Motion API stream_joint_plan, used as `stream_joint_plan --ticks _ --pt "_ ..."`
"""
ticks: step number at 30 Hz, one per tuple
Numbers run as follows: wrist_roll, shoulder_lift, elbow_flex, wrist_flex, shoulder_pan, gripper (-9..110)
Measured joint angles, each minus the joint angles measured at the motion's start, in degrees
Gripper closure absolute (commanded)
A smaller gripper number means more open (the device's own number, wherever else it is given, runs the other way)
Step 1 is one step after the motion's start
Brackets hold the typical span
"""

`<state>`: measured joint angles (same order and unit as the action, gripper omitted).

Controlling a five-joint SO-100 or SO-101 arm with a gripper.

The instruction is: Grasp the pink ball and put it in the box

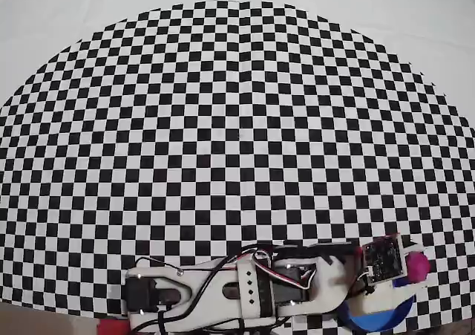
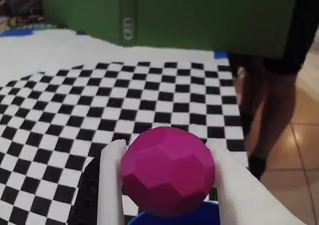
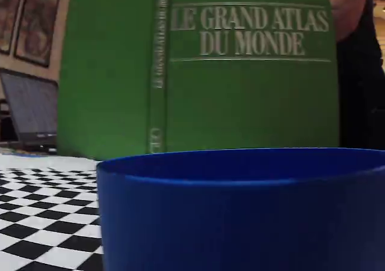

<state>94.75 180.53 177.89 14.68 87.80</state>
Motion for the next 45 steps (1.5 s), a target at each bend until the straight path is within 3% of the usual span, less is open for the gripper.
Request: stream_joint_plan --ticks 19,21,25,28,45 --pt "-0.35 3.52 0.0 23.82 3.69 101" --pt "-0.35 3.52 0.0 24.61 3.78 95" --pt "-0.35 3.52 0.0 25.05 3.78 72" --pt "-0.35 3.52 0.0 25.05 3.78 65" --pt "-0.35 3.52 0.0 25.05 3.78 63"
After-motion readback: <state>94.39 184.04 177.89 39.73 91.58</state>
